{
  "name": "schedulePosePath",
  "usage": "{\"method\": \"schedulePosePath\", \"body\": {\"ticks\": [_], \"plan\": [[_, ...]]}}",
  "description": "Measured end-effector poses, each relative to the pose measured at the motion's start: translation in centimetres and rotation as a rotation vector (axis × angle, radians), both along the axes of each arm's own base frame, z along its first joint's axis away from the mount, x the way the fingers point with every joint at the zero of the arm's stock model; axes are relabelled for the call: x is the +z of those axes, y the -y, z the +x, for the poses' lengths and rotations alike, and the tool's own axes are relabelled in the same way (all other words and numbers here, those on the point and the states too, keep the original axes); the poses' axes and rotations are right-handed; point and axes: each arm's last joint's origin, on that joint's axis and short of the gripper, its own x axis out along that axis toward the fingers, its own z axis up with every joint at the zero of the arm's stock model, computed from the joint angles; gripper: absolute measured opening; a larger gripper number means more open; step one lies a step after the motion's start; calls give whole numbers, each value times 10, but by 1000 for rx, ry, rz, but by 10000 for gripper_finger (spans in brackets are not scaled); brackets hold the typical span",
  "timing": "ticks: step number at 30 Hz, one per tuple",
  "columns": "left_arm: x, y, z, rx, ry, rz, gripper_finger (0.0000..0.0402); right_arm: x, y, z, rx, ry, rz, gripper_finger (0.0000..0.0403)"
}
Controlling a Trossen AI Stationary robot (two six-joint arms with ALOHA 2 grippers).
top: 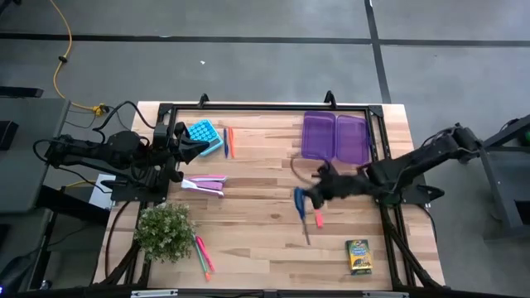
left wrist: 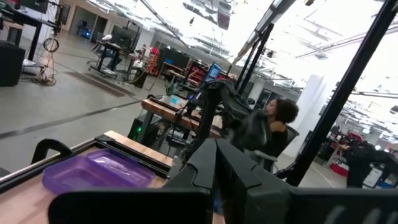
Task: Pack school essentials
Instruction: Put the blue scissors into the violet supply box
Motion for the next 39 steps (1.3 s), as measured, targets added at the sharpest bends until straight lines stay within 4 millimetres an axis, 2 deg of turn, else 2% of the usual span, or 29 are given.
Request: {"method": "schedulePosePath", "body": {"ticks": [7,10,14,20,32,35,39], "plan": [[0,0,0,3,-9,31,0,41,37,22,95,381,-373,0],[0,0,0,0,-9,34,0,53,52,26,139,440,-433,0],[0,1,0,-29,-10,42,0,75,67,27,172,381,-528,0],[-3,1,5,-33,-39,42,0,106,73,23,223,333,-653,0],[-5,1,8,-36,-45,26,0,109,75,23,204,329,-639,0],[-5,1,8,-36,-45,26,0,111,88,21,133,259,-637,0],[-6,2,10,-37,-52,24,0,115,119,18,-18,25,-647,0]]}}
